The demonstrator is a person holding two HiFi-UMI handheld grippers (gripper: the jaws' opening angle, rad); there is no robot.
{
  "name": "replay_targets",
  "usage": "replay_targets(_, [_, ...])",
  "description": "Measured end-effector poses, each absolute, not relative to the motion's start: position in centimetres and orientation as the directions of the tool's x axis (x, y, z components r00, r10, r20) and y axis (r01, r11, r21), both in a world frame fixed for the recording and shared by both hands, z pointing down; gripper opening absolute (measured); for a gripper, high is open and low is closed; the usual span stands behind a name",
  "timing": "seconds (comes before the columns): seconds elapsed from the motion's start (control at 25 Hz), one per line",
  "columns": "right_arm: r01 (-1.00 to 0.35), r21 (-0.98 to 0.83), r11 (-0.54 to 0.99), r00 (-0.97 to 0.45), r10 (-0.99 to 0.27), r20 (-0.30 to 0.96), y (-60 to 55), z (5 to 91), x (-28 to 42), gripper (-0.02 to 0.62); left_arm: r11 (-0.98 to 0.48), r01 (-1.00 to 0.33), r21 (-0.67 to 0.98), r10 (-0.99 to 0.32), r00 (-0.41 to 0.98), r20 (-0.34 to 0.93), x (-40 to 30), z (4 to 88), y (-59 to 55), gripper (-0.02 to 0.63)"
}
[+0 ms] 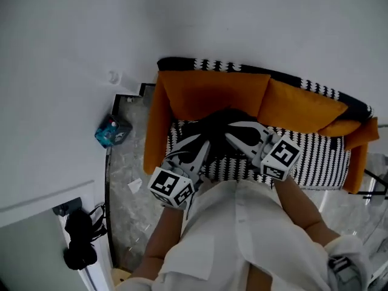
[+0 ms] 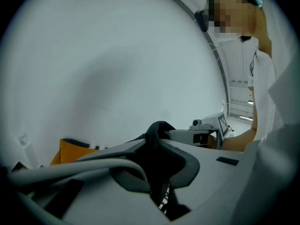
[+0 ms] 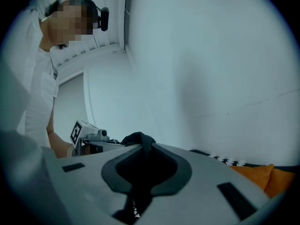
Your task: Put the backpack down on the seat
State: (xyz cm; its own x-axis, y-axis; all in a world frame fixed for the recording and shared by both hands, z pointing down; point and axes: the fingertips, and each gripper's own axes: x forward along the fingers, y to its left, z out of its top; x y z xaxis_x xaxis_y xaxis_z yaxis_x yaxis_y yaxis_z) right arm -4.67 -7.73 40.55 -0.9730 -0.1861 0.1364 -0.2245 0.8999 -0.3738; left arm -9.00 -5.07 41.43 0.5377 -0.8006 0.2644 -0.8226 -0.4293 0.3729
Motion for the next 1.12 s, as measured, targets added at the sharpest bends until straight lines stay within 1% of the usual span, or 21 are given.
replay_targets(0.16, [-0.366, -0.384, 0.848, -0.931, -0.327, 0.164, -10.5, 41.4, -3.9, 0.041, -0.568, -0.72, 0.398, -0.687, 0.681, 0.252, -8.7, 42.2, -8.6, 0.051])
replay_targets(0.36, [-0.449, -0.408, 0.794, -0.893, -0.409, 0.188, -11.9, 43.2, -2.7, 0.041, -0.647, -0.632, 0.427, -0.58, 0.771, 0.263, -7.6, 43.9, -10.7, 0.051])
replay_targets(0.52, [-0.484, -0.43, 0.762, -0.875, -0.438, 0.207, -12.6, 45.0, -1.4, 0.041, -0.655, -0.619, 0.433, -0.55, 0.784, 0.288, -6.4, 45.5, -11.6, 0.051])
replay_targets(0.68, [-0.52, -0.445, 0.73, -0.854, -0.454, 0.253, -13.3, 47.4, -0.1, 0.041, -0.645, -0.623, 0.443, -0.53, 0.782, 0.328, -5.3, 47.8, -12.4, 0.052])
replay_targets(1.12, [-0.586, -0.453, 0.672, -0.805, -0.419, 0.42, -13.4, 54.8, 2.1, 0.041, -0.581, -0.635, 0.508, -0.449, 0.772, 0.451, -3.0, 55.7, -12.5, 0.052])
